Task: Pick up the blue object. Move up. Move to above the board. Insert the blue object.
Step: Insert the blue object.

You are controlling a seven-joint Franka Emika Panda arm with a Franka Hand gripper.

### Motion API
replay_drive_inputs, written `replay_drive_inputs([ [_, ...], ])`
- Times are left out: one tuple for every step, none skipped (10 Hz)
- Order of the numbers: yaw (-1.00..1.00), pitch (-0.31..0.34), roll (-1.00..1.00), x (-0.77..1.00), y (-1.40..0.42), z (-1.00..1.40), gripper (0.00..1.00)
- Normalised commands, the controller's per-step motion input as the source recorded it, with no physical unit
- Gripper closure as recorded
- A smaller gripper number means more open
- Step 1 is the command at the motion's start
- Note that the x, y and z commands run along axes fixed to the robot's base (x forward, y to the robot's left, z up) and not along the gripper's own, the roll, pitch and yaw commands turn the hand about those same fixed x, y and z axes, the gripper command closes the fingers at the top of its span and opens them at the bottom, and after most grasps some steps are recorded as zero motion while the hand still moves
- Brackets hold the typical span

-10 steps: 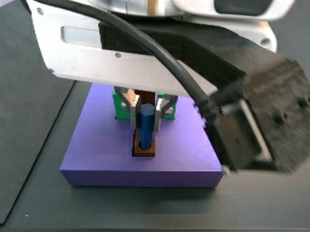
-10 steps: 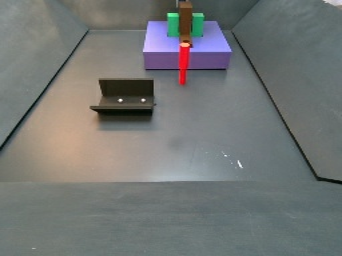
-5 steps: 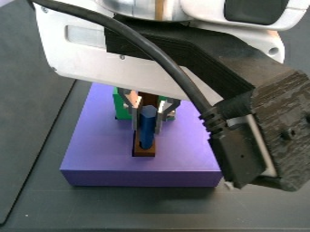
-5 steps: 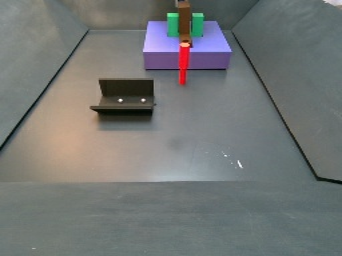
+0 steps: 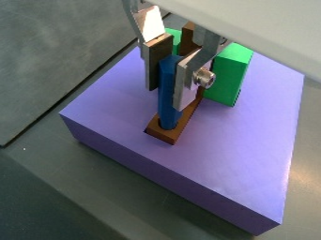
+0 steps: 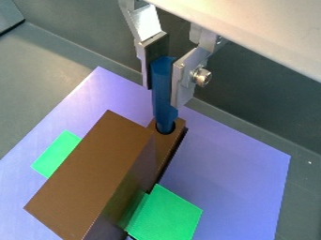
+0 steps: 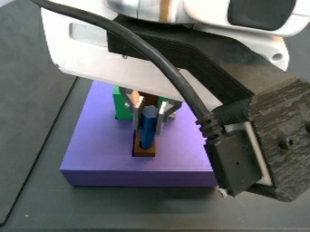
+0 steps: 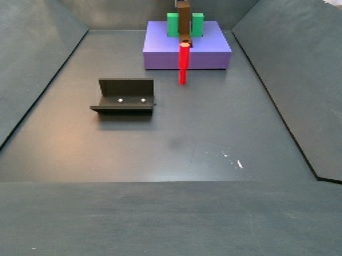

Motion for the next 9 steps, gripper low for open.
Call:
replay_drive_inputs([
  [-0.01, 0.007, 0.01, -0.2, -0.04, 0.1, 1.0],
  [0.0, 0.0, 0.02, -0.22, -0.06, 0.17, 1.0],
  [0.0, 0.0, 0.05, -0.2, -0.07, 0.17, 1.0],
  [0.0, 0.0, 0.06, -0.19, -0.03, 0.15, 1.0],
  [0.0, 0.0, 0.04, -0.19, -0.02, 0.13, 1.0],
  [0.0, 0.0, 0.0, -0.11, 0.0, 0.04, 1.0],
  [0.0, 0.0, 0.0, 0.0, 0.0, -0.03, 1.0],
  [0.0, 0.0, -0.01, 0.12, 0.01, -0.05, 1.0],
  [0.0, 0.02, -0.03, 0.16, 0.06, -0.03, 1.0],
])
